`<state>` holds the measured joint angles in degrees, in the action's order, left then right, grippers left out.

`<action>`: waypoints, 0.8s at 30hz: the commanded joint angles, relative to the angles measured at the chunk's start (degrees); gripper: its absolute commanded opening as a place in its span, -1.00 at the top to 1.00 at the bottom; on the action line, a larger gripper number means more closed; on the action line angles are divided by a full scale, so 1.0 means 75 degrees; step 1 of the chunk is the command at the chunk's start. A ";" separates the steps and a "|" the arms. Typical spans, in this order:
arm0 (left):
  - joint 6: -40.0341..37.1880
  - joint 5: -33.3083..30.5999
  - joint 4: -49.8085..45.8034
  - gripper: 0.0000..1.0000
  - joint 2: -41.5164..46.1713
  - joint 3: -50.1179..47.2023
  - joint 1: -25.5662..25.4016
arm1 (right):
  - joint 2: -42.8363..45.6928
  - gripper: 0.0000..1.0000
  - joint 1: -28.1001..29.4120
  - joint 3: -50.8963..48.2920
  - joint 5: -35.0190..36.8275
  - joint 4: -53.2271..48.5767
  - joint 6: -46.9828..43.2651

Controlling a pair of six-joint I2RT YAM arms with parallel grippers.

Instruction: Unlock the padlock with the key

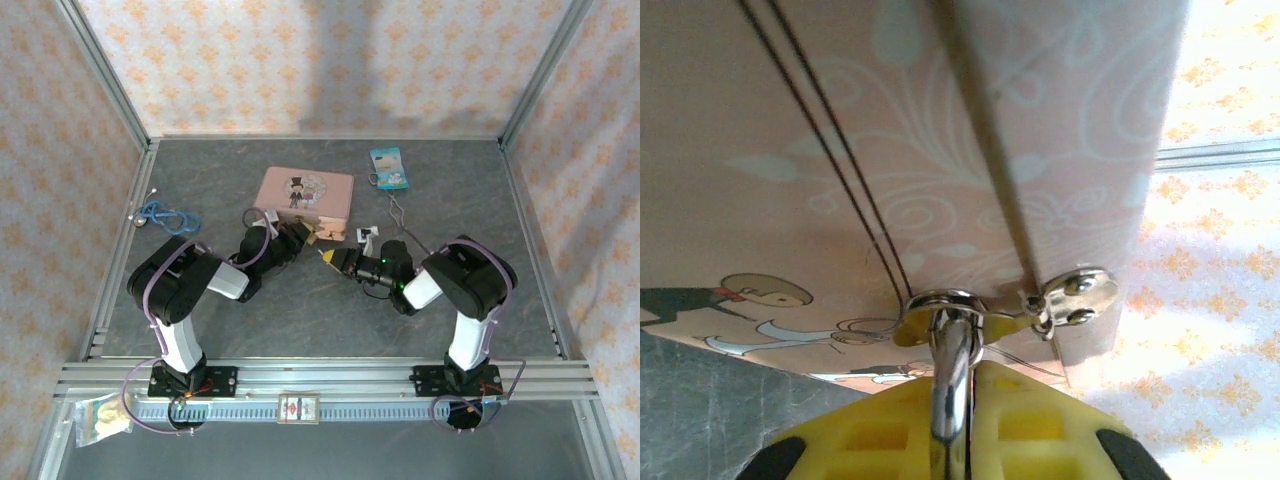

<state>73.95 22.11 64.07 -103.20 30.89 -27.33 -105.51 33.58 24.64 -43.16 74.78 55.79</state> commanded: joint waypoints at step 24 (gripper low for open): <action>0.0517 -0.0113 0.1599 1.00 0.0141 -0.0510 -0.0399 | -0.0268 1.00 0.0035 -0.0010 0.0165 0.0795 0.0165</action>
<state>76.73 21.06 68.03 -103.22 27.51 -29.65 -108.01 33.58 25.23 -43.27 78.56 57.01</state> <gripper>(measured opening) 0.105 0.045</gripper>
